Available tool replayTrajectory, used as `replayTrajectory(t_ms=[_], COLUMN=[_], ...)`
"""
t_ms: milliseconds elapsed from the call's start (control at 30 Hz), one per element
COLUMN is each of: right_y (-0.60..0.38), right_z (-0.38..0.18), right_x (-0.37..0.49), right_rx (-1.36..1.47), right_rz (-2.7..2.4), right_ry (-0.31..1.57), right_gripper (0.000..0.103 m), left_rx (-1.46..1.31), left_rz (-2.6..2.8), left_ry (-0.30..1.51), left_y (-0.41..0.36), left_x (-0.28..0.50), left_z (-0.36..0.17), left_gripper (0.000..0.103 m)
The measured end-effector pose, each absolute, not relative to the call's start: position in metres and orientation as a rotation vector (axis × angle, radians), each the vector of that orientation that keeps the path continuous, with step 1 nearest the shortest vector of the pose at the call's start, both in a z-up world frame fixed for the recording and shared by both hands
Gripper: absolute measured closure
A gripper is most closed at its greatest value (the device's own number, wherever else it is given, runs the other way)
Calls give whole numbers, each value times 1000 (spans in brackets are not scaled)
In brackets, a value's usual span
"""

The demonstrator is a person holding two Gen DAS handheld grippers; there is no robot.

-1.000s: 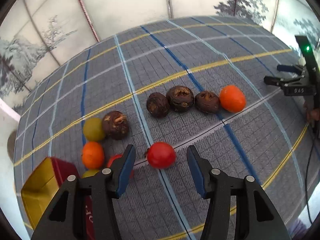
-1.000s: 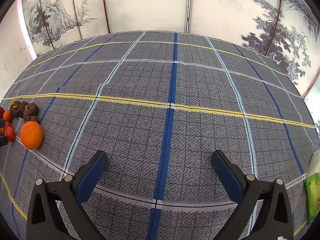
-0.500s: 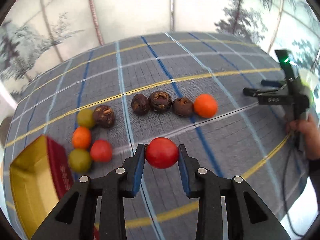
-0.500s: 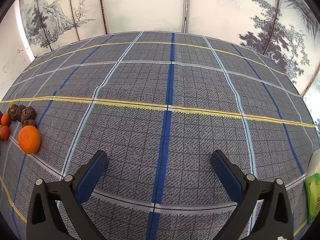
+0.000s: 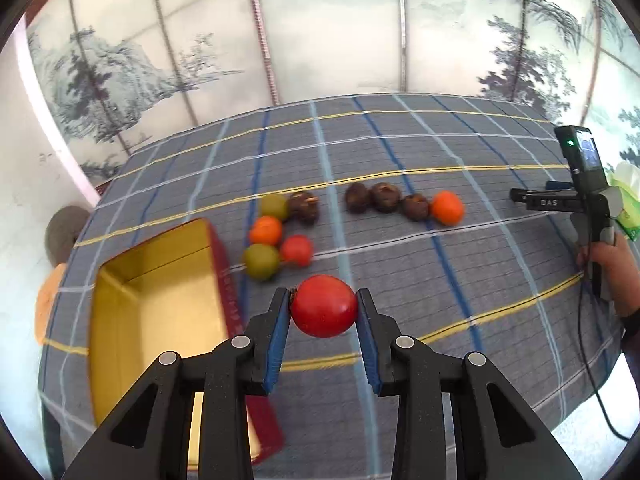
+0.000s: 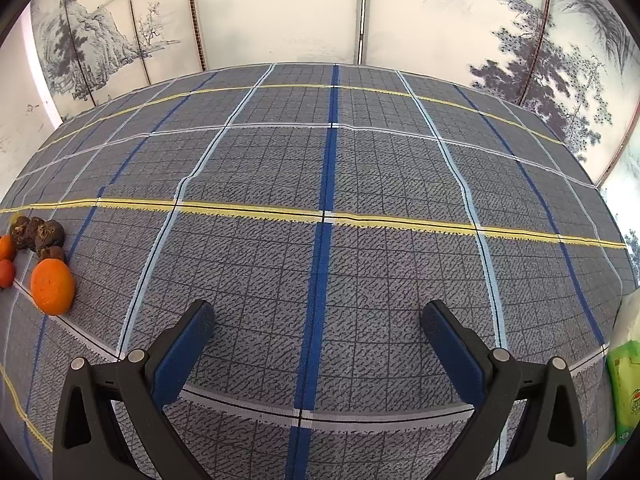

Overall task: Organize fruits
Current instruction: 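Carry the tomato over the gold tin and open the left gripper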

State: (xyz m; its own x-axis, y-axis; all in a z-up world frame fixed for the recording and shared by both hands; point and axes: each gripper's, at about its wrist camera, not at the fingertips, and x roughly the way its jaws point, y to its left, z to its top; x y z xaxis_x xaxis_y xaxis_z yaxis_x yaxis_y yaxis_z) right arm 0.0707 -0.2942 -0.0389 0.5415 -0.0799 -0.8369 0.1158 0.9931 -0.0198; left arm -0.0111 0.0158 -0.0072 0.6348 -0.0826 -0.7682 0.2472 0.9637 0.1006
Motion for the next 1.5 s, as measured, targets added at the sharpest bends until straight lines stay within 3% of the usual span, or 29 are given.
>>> replayTrajectory(t_ms=[733,1500], right_y=[-304,-306], right_z=[-38,-37], right_x=[69,70], right_rx=[57,57], right_rz=[-162,-162], right_ry=[993,993], right_gripper=[0,0], left_rx=[181,201], left_rz=[98,169], left_ry=[897,923], left_y=[135,174], left_x=[-2,51], left_z=[-32,-52], left_gripper=[68,68])
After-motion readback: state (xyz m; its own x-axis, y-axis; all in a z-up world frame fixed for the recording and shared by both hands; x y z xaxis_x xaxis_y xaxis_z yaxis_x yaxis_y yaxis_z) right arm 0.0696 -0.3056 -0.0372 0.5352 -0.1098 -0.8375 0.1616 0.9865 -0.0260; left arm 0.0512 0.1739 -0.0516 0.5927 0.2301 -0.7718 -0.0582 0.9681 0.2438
